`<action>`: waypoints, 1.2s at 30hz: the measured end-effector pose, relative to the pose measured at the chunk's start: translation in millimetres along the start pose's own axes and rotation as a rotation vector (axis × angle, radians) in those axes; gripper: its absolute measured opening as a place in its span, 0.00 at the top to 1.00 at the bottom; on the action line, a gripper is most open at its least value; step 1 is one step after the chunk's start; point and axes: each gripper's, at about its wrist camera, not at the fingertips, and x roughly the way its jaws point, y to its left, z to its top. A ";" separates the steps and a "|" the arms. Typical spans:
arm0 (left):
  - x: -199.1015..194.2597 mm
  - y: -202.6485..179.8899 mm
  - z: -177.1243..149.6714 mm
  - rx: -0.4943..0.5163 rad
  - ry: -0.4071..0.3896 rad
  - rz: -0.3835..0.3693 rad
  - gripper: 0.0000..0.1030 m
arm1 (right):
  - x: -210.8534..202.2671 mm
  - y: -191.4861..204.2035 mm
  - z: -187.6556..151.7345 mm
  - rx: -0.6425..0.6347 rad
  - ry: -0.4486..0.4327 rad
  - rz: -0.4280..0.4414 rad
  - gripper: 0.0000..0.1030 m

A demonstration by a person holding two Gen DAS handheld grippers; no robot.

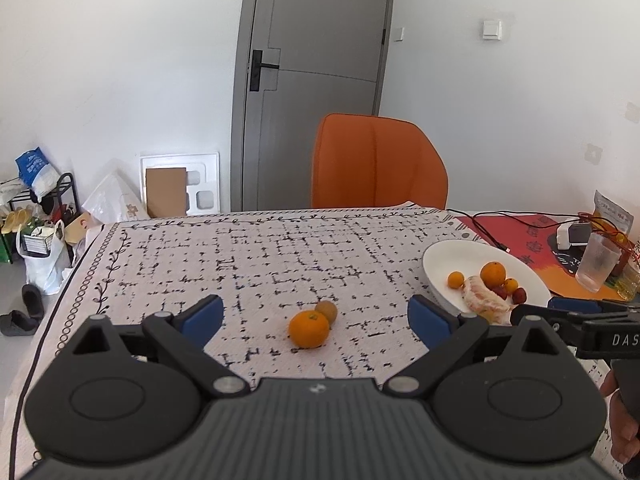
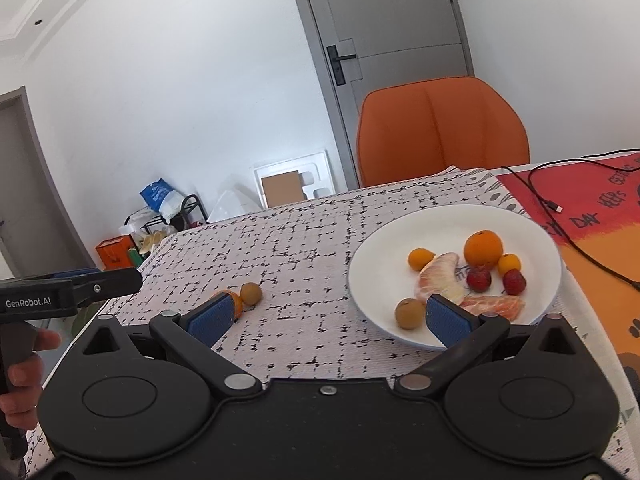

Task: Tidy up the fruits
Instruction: 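Move both grippers back toward the remaining orange and brown fruit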

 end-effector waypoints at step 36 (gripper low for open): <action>43.0 28.2 -19.9 -0.041 0.070 -0.019 0.29 | 60.0 36.5 -3.7 -0.133 0.104 0.116 0.32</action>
